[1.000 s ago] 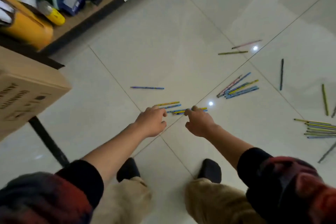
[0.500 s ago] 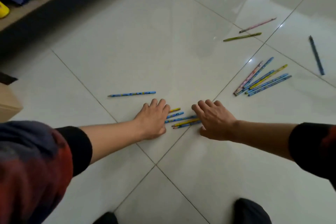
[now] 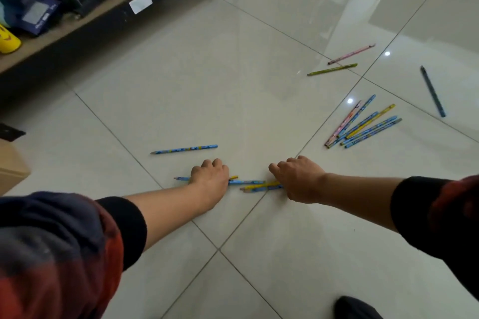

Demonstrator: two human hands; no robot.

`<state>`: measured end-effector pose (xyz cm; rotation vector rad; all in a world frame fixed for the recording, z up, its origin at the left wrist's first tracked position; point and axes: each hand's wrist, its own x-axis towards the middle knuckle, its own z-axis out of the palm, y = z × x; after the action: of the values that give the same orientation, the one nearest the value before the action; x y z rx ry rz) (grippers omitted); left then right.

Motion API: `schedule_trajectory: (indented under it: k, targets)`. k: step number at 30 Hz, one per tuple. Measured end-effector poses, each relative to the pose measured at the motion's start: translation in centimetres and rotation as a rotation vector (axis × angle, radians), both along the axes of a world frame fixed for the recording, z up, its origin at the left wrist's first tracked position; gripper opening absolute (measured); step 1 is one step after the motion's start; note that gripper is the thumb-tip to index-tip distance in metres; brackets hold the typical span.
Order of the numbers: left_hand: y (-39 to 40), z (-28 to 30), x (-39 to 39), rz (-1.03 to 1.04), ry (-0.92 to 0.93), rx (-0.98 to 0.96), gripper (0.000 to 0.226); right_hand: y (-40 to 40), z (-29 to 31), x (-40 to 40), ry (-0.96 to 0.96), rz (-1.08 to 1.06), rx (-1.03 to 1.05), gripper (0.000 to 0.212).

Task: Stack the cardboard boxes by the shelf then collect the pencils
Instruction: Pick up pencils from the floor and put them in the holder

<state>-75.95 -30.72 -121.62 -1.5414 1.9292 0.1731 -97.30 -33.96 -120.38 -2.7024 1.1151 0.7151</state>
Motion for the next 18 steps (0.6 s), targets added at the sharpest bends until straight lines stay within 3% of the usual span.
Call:
schedule_trajectory:
  k: [7,18]
  targets:
    - [-0.3,0.9,1.6,0.057,0.037,0.029,0.031,0.3,-0.5,0.7,0.079,0.139,0.006,0.031]
    - [-4.1,2.8,6.7,0.054,0.113,-0.207,0.031,-0.9,0.6,2.5,0.067,0.074,0.051,0.037]
